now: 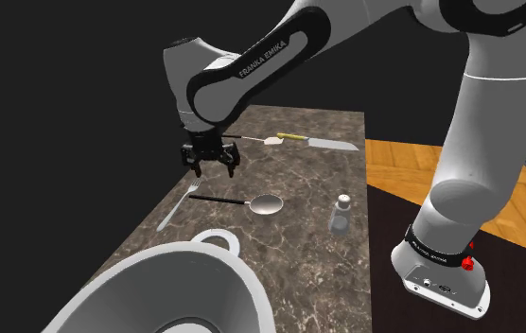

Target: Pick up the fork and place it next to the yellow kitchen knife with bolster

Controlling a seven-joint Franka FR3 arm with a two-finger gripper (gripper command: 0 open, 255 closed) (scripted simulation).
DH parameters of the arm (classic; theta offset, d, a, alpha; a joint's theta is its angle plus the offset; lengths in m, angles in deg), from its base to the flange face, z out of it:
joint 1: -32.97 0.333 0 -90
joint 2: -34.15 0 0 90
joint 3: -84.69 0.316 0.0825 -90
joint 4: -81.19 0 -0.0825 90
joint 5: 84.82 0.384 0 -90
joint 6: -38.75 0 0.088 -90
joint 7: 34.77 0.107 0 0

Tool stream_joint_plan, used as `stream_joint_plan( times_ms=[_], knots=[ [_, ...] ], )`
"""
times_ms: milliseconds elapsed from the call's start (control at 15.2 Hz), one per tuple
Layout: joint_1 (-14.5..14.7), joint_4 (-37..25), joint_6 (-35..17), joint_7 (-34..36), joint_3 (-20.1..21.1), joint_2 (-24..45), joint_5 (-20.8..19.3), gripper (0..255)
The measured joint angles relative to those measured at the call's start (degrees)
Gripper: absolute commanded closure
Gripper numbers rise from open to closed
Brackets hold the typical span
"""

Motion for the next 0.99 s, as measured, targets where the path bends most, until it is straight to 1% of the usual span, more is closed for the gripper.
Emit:
stream_joint_plan(
  times_ms=[198,264,462,594,792,990],
  knots=[
    [2.14,-6.58,0.25,6.83,-1.43,7.23,-4.65,0],
    [3.28,-9.01,0.26,9.25,-2.06,9.95,-6.24,0],
    [6.4,-17.45,2.04,14.84,-4.19,17.04,-9.57,0],
    [8.19,-22.38,2.89,17.65,-5.59,21.17,-11.11,0],
    [8.95,-24.34,2.28,18.8,-6.53,23.79,-12.11,0],
    [9.03,-23.75,0.83,19.19,-6.9,24.71,-12.62,0]
  ],
)
